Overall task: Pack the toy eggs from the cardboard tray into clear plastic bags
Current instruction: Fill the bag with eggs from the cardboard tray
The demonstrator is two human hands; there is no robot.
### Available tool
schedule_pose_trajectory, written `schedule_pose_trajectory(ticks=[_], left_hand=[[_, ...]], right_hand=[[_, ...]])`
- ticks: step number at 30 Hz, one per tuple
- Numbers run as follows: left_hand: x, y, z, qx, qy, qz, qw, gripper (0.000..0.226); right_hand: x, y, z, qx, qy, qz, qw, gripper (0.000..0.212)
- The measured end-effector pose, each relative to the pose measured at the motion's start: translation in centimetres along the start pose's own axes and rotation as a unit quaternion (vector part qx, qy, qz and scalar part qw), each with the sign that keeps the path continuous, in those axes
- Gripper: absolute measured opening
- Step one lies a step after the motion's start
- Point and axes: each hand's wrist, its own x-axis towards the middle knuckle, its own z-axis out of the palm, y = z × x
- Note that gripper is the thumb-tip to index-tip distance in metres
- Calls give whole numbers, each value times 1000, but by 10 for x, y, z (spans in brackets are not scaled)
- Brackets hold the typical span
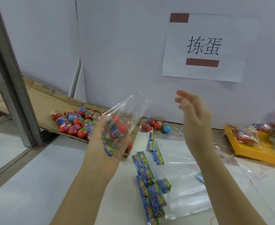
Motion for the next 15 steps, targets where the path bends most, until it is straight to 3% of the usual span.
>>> schedule_pose_trajectory(ticks=[2,4,7,10,12,15], left_hand=[[3,16,-7,-35,23,31,999,27],[3,28,-12,-50,27,55,997,26],[2,36,-13,-67,23,62,996,33],[1,32,-10,-60,13,48,997,46],[2,27,-7,-43,4,34,998,55],[3,21,-4,-47,-10,24,999,54]], right_hand=[[-6,19,15,-160,-130,15,978,26],[-19,42,33,-278,-310,23,909,38],[-37,61,63,-297,-400,18,867,43],[-43,68,84,-339,-389,7,857,37],[-46,67,85,-294,-322,12,900,38],[-40,44,70,-70,-131,106,983,45]])
